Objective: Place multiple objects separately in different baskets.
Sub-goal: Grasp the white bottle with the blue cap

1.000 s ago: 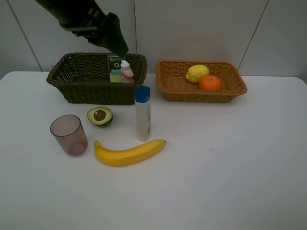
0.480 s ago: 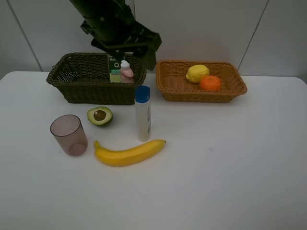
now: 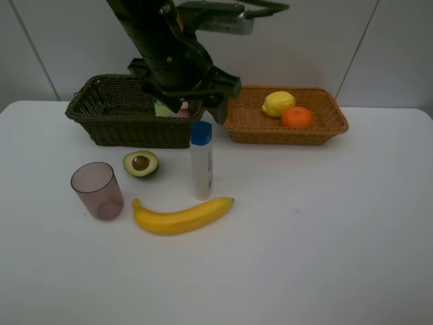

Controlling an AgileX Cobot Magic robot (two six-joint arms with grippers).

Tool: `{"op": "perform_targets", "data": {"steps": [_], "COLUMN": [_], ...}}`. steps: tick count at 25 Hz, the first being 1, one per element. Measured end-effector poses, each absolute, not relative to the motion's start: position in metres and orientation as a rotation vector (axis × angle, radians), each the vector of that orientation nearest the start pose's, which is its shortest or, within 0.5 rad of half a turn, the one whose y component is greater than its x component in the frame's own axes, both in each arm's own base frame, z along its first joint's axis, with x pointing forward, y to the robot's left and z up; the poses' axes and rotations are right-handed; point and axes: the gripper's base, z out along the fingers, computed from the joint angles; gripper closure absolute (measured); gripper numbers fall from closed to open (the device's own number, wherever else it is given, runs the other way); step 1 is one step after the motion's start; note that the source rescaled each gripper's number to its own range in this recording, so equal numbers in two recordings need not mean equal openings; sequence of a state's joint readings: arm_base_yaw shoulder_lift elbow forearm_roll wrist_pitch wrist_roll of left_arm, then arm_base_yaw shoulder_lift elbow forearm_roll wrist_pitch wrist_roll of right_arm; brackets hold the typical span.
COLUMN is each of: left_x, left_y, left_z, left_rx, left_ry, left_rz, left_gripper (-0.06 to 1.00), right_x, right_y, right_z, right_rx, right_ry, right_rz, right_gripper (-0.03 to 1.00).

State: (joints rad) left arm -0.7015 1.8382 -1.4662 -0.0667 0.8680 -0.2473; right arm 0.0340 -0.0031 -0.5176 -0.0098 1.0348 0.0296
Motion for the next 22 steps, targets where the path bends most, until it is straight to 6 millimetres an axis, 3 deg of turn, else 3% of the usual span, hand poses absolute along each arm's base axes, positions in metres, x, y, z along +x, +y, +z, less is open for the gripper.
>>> {"op": "perform_targets", "data": {"steps": [9,22], "left_x": [0.307,0.307], "left_y": [-0.265,-0.273], "left_z": [0.216,0.193], "left_rx": [0.576,0.595], "left_ry": [2.809,2.862], "left_rz": [-0.291,-0.267], "left_gripper": [-0.05,-0.05], "right_x": [-0.006,-0.006], "right_y": [-0.001,-0.001], "right_z": [0.284,0.284], "right_rx": [-0.004,-0.004], "right_ry": [1.998,1.998], "right_rz": [0.030,0.030], "right_gripper": [-0.03,-0.03]}}
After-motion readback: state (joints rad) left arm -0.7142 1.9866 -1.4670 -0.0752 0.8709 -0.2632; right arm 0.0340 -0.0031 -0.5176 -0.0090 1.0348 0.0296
